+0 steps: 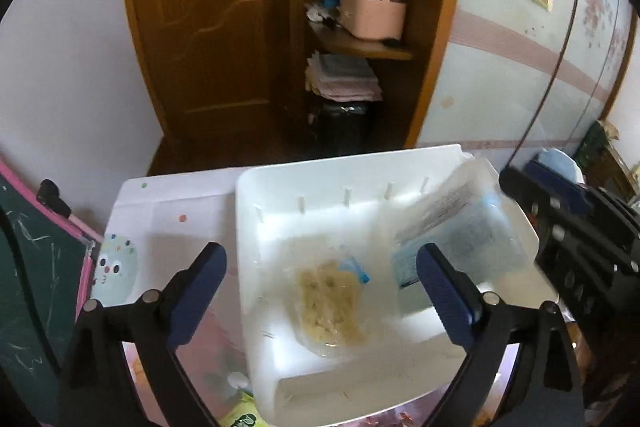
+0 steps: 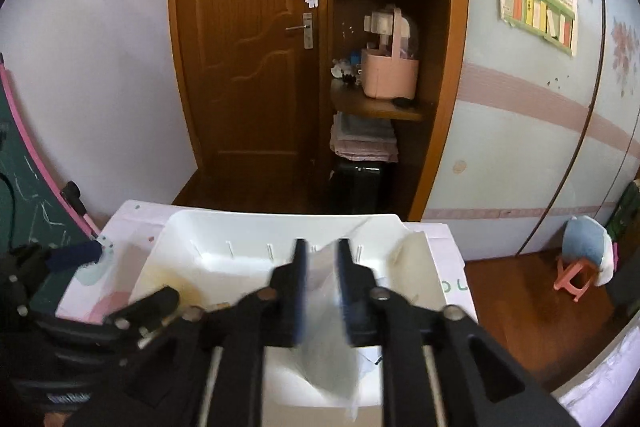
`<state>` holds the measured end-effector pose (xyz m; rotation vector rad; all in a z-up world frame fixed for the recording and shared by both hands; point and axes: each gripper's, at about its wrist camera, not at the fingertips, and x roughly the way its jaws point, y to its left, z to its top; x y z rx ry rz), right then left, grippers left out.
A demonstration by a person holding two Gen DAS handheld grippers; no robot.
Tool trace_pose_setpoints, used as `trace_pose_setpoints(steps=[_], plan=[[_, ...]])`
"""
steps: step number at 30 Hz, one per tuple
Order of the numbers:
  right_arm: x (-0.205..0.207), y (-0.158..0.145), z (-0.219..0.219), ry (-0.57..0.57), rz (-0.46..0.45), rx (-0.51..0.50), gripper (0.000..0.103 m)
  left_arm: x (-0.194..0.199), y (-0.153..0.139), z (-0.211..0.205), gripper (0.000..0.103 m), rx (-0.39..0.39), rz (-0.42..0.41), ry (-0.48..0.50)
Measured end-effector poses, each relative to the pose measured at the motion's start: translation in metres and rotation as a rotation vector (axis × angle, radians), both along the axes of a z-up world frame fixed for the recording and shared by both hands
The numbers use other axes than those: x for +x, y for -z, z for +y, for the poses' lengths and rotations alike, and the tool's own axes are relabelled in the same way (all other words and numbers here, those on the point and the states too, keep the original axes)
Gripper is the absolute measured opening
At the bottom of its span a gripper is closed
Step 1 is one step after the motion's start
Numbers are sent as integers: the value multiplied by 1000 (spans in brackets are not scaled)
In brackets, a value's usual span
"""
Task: Organize snacks
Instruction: 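Carry both packets into the white bin and release them, then move both grippers back over the snacks beside the bin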
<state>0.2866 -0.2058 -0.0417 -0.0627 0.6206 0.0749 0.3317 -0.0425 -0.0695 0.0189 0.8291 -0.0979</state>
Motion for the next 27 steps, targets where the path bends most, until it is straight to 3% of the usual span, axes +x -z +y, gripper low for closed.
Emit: trace_pose_setpoints(steps=[2, 3, 8, 14, 20, 27], plan=[[-9, 1, 0, 11, -17, -3, 58, -9, 0, 7, 95, 0, 0, -7], [-12, 0, 0, 12, -24, 0, 59, -12, 0, 10, 95, 0, -1, -20], [-38, -7, -2, 12, 2, 18, 59, -38, -14, 23, 95, -33, -37, -45], [-82, -17, -10, 17, 20, 63, 59, -102, -42, 33, 95, -52, -129, -10], [-148, -41, -15, 13, -17, 77, 59, -174, -68, 32, 95, -37, -195, 35], [-215, -64, -22, 20, -70, 70, 59, -248, -76, 32, 95, -64, -242, 52]])
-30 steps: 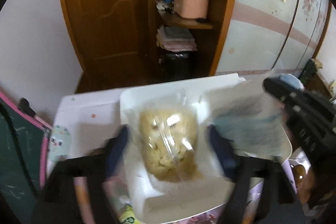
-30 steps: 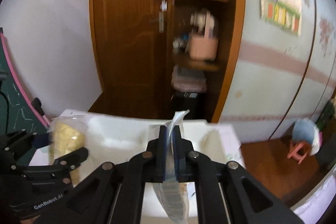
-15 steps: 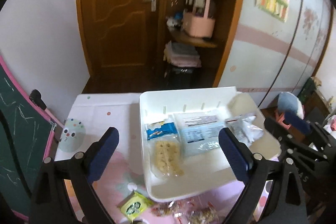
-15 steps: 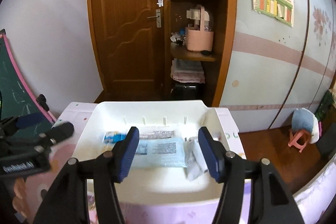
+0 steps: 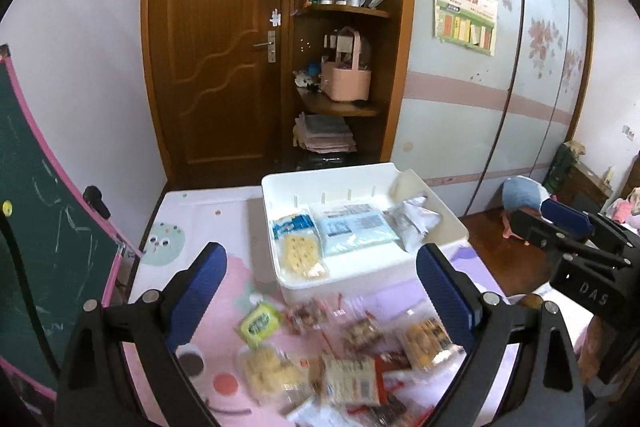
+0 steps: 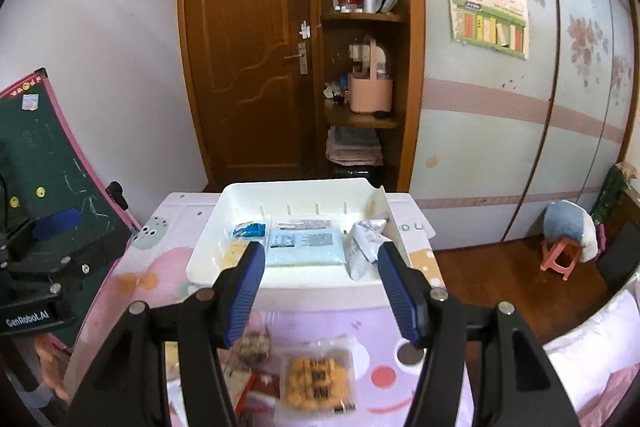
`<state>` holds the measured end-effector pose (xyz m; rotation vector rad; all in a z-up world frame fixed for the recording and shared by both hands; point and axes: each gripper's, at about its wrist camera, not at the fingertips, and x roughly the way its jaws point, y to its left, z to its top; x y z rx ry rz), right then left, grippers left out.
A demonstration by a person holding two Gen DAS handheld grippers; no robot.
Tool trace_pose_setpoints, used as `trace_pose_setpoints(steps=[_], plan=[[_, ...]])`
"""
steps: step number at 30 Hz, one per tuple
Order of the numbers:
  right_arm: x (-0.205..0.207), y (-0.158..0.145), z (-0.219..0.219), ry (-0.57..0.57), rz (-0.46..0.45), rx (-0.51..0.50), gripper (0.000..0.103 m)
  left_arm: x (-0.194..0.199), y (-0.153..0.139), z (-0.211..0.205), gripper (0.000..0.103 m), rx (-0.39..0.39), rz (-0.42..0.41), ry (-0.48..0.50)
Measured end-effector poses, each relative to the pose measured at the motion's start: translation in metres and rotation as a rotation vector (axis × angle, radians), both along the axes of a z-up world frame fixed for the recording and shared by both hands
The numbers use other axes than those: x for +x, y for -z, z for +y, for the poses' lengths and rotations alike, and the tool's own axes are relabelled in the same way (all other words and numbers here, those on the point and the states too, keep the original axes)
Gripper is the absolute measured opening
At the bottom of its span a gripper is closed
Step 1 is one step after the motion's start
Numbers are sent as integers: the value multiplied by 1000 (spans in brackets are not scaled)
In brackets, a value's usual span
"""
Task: Organize snacks
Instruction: 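Move both grippers back over the snacks beside the bin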
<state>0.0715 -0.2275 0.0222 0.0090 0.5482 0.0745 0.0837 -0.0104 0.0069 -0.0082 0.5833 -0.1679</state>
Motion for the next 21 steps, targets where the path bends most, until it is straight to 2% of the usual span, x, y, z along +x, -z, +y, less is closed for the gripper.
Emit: trace_pose_setpoints(steps=[5, 9, 13, 19, 21], plan=[[-39, 0, -3, 13, -29, -34, 66, -36, -4, 6, 95, -36, 23, -4], [-61, 6, -3, 14, -28, -29, 66, -58, 0, 9, 95, -14, 41, -10], [-74, 17, -5, 27, -27, -12, 67, -79, 9, 13, 95, 8, 13, -41], [-79, 48, -5, 22, 42, 20, 67, -84, 39, 31, 95, 3, 68, -88], [-76, 61, -5, 24, 75, 9, 67, -83, 50, 38, 95, 26, 77, -123]])
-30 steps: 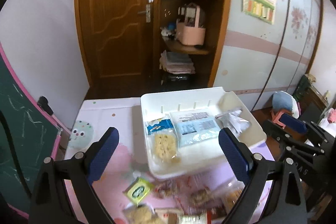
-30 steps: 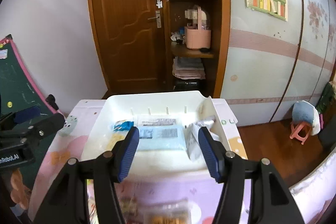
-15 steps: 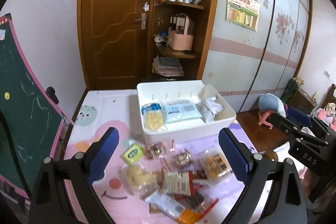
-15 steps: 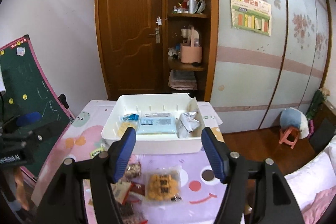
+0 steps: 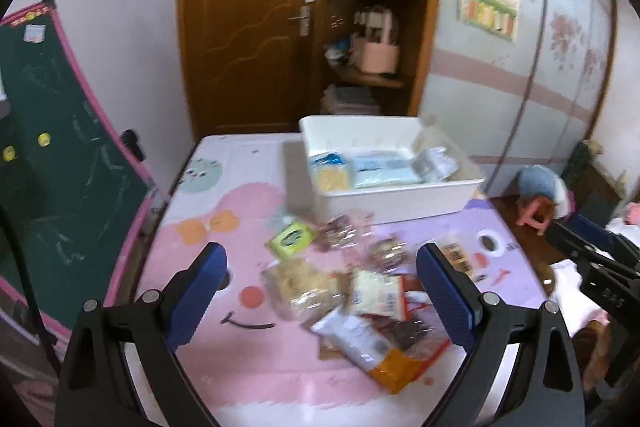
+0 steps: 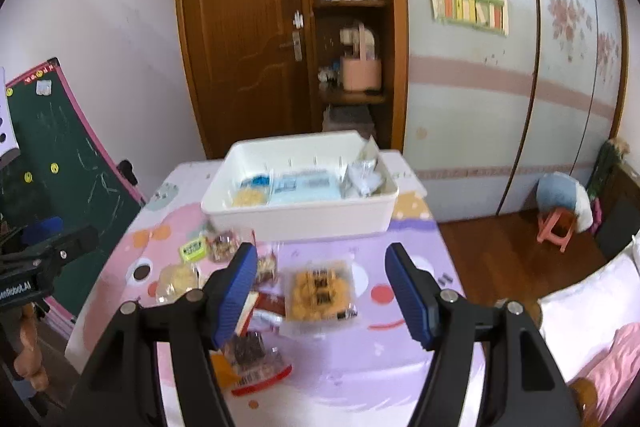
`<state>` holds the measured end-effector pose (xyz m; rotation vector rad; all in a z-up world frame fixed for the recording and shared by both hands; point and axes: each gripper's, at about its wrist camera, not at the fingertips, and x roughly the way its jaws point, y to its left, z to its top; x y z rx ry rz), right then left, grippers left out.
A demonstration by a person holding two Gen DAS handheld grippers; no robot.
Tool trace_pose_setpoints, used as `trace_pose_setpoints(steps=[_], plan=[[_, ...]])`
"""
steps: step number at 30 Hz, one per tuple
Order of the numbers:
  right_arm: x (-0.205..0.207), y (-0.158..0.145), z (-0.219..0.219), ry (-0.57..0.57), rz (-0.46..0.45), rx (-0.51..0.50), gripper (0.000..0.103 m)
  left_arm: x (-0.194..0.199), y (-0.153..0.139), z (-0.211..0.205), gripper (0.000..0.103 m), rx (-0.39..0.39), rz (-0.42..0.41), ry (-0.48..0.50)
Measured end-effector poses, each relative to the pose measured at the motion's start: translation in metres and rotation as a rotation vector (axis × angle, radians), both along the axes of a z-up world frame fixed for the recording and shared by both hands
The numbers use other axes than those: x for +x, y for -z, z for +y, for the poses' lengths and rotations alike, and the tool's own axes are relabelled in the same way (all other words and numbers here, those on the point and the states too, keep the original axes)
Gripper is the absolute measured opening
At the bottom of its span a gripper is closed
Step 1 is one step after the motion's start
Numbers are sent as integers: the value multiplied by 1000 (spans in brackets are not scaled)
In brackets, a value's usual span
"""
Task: Organize snacks
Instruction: 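Move both grippers back over the snacks beside the bin, then grasp the puffed-cake bag with the left gripper while the right grasps the yellow-cake packet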
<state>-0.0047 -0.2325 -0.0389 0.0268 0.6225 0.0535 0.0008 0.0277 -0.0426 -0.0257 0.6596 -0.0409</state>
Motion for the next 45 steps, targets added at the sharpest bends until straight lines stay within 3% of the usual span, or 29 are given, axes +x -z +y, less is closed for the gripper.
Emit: trace_pose_setpoints(steps=[5, 13, 18, 30, 38, 45], plan=[[8, 27, -5, 6, 86, 20, 67, 4, 22, 17, 95, -3, 36, -43], [27, 63, -16, 19, 207, 64, 67, 25, 68, 43, 95, 1, 173, -93], [38, 79, -14, 8, 251, 71, 67, 41, 89, 55, 95, -67, 250, -111], [79, 107, -9, -2, 333, 63, 67, 97, 119, 41, 95, -111, 341, -86], [112, 120, 0, -50, 337, 32, 84, 138, 143, 37, 95, -156, 412, -139], [131, 139, 6, -83, 391, 47, 90, 147, 162, 36, 95, -147, 458, -162]])
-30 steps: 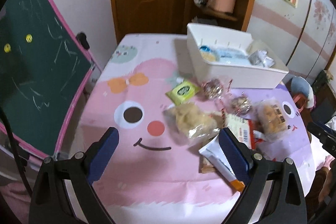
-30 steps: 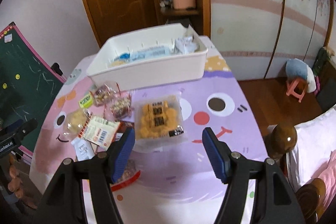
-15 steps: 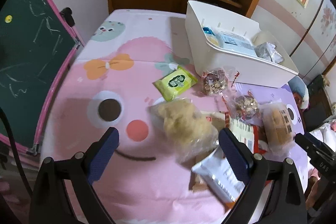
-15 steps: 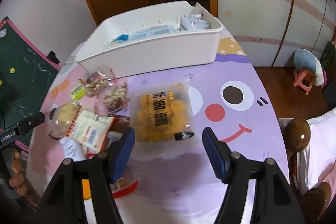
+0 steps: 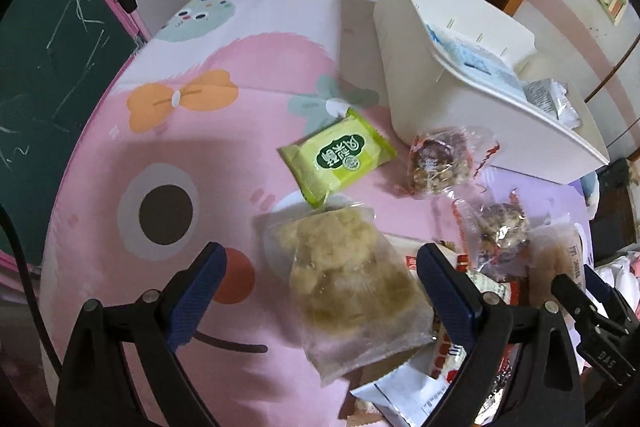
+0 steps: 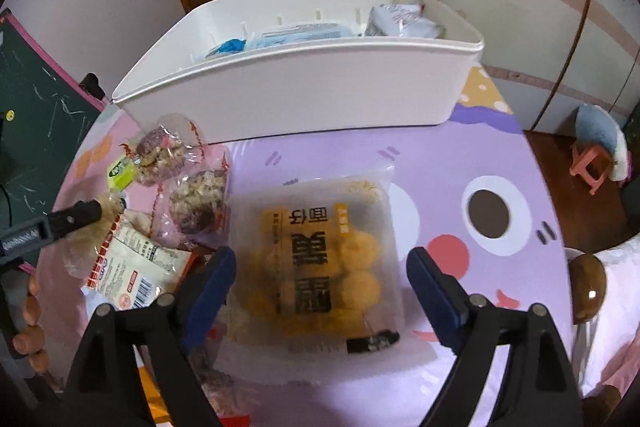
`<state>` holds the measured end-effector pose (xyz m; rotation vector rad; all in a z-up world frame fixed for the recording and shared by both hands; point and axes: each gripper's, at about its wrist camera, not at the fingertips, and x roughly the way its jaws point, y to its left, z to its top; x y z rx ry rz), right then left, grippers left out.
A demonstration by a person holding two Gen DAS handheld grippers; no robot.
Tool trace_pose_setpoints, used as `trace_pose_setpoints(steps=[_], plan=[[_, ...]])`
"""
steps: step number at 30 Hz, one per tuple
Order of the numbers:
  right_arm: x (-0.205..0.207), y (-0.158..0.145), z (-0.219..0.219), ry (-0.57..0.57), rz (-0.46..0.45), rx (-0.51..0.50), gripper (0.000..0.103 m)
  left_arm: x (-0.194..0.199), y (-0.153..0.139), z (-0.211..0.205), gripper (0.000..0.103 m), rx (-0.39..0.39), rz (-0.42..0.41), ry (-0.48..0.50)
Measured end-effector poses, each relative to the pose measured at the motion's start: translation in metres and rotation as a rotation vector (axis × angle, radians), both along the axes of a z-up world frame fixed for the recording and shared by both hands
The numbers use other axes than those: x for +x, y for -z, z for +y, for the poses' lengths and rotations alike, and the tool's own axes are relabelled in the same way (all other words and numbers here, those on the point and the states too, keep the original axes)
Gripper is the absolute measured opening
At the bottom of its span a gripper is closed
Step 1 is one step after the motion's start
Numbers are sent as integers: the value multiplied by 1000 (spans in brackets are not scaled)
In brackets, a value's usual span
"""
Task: Organize snacks
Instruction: 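Grasp the puffed-cake bag with the left gripper while the right grasps the yellow-cake packet, then lift both packets into the white bin and open both grippers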
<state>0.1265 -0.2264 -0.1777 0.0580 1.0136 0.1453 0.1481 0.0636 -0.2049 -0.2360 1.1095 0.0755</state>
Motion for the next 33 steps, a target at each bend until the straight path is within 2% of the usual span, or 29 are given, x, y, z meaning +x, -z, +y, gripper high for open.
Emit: trace_pose_setpoints(steps=[10, 13, 15, 18, 22, 26, 33], plan=[[13, 19, 9, -21, 67, -34, 90, 6, 17, -5, 94, -16, 42, 13], [14, 23, 6, -17, 77, -14, 90, 6, 17, -6, 84, -5, 37, 20], [12, 24, 8, -22, 71, -25, 90, 6, 15, -7, 67, -17, 23, 42], [8, 24, 11, -27, 58, -54, 84, 3, 12, -9, 56, -24, 16, 51], [2, 23, 11, -19, 54, -42, 81, -3, 10, -15, 53, 33, 1, 61], [-7, 16, 10, -1, 51, -32, 80, -14, 0, -12, 53, 40, -26, 64], [-42, -10, 7, 3, -15, -59, 80, -46, -46, -12, 53, 76, -142, 73]])
